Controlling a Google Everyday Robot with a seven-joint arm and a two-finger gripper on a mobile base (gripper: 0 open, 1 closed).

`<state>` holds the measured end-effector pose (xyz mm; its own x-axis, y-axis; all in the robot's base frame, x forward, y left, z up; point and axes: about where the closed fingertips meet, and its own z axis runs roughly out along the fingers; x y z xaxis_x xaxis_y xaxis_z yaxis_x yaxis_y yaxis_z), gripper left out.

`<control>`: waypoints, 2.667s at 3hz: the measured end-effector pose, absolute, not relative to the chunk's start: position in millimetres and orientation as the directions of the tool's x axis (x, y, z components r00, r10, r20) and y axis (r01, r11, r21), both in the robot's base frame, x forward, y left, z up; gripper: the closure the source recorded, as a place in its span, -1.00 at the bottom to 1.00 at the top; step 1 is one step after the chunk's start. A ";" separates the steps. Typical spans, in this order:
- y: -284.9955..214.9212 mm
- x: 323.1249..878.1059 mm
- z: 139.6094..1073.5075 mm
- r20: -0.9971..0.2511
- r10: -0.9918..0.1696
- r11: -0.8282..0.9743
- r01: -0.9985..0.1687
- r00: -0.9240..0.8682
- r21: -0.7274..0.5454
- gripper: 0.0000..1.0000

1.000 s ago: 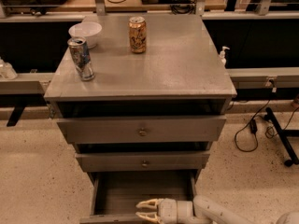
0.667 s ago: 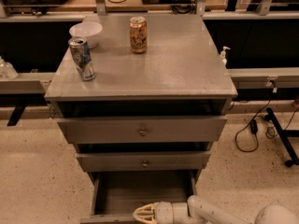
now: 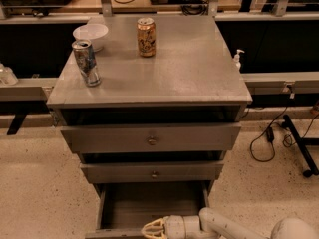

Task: Close bottom drawer

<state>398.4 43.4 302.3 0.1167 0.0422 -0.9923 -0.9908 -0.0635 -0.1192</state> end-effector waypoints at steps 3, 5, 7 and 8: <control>44.2 353.9 278.2 -0.998 0.042 -0.120 -0.991 0.049 -0.054 1.00; 46.8 300.8 251.4 -0.999 0.022 -0.113 -0.993 -0.050 0.047 1.00; 52.4 297.2 224.3 -0.996 -0.019 -0.113 -0.990 -0.088 0.089 1.00; 54.0 294.4 199.4 -0.992 -0.068 -0.103 -0.988 -0.110 0.117 1.00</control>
Offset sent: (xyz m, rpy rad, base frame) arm -0.0770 -0.0093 -0.0218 -0.0093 0.0386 0.0217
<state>294.4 54.0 199.4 -0.1105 -0.0677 -0.9916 -0.9877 -0.1033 0.1171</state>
